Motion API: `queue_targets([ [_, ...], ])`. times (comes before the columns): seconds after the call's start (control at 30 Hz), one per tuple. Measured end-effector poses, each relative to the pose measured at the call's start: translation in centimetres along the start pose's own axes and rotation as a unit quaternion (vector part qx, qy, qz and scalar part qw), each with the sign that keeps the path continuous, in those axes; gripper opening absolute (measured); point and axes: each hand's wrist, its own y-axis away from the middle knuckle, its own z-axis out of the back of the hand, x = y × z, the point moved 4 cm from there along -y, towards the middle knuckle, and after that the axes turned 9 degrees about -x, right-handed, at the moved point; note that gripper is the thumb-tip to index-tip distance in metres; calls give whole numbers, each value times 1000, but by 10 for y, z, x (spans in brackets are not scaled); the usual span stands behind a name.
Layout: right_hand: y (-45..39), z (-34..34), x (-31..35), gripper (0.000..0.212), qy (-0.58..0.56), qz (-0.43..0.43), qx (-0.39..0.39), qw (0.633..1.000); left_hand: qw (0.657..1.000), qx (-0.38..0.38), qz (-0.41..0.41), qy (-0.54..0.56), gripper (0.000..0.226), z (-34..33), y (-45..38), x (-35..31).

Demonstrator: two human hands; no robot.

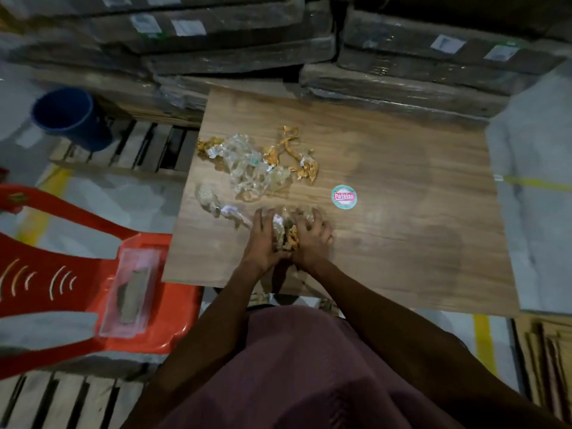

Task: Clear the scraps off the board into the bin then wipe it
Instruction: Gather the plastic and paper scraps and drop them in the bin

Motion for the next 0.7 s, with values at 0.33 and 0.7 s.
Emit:
queue_targets([
  [0.33, -2, 0, 5, 98, -161, -88, -109, 977, 962, 132, -140, -196, 119, 22, -7, -9],
  [0.7, -2, 14, -14, 39, -424, -165, -280, 845, 993, -50, -49, -100, 104, 71, -40, -9],
])
